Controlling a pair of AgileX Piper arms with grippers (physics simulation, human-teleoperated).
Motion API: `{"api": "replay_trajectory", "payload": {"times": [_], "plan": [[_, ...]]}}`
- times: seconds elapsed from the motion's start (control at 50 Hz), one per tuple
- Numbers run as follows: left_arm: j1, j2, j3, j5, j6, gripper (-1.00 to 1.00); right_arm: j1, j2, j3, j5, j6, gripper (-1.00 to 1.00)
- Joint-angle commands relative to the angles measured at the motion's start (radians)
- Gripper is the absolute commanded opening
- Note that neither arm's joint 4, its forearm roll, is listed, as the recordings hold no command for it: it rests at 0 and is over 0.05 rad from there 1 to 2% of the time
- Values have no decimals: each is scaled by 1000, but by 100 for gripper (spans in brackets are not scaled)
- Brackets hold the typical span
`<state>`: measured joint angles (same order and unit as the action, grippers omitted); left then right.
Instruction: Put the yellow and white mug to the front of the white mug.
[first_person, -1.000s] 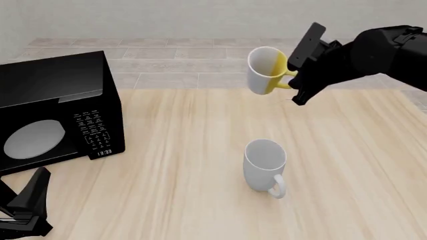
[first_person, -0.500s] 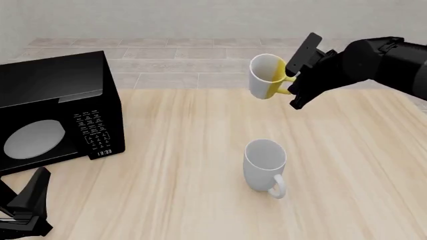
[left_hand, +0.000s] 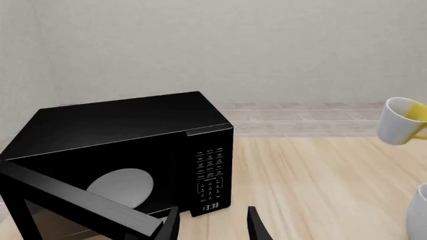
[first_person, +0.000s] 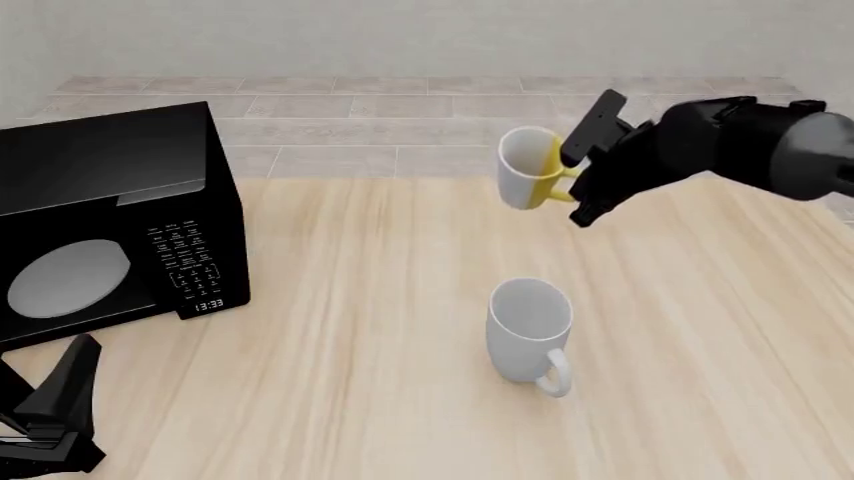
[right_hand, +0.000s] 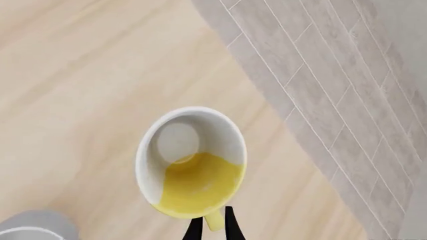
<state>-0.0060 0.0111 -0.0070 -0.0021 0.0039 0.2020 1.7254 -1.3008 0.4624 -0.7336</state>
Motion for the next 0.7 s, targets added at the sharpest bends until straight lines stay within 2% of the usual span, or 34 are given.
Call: {"api": "replay_trajectory", "payload": {"times": [0.02, 0.7], "plan": [[5, -2, 0, 1, 0, 100, -13, 41, -12, -15, 15, -100], [5, -2, 0, 1, 0, 100, -10, 134, -3, -68, 34, -100]]}}
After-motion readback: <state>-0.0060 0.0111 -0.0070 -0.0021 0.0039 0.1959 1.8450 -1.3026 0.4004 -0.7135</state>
